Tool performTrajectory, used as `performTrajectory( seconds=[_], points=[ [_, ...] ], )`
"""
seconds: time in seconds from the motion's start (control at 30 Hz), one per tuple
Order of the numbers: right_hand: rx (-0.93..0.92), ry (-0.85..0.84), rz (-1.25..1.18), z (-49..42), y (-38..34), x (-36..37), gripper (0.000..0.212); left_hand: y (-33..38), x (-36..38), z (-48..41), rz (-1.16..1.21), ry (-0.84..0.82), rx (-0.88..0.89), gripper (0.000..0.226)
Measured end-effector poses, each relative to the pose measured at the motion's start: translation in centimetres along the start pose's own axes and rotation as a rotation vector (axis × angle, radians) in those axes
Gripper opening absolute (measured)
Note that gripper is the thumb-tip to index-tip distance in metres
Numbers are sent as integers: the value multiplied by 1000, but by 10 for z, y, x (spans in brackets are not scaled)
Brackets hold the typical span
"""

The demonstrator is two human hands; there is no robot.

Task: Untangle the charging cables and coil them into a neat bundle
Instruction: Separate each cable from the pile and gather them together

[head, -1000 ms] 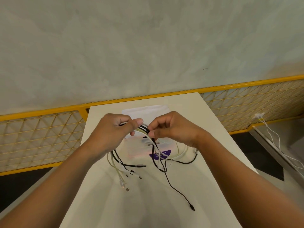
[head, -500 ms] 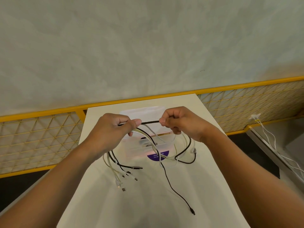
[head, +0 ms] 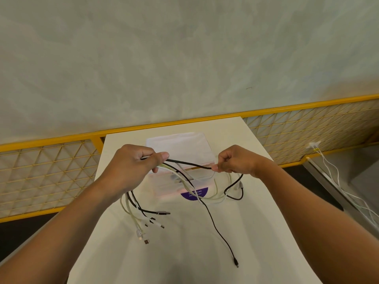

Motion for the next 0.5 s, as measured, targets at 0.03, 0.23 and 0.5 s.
performTrajectory(
  seconds=[0.03, 0.23, 0.5],
  points=[
    [14, 5, 6, -2, 6, 1, 35, -2, -1, 0, -2, -2, -2, 45],
    [97, 8, -11, -5, 36, 5, 39, -3, -2, 0, -11, 3, 0, 45],
    [180, 38, -65, -8, 70, 2, 44, 1, -16, -3, 37, 68, -11, 44]
  ],
)
Point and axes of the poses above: each hand's wrist, its own z-axis away from the middle knuckle, its own x-axis out of the palm, y = z × x, the point moved 5 cm from there along -z, towards the middle knuckle, and after that the axes turned 3 degrees about y, right-handed, at the moved point
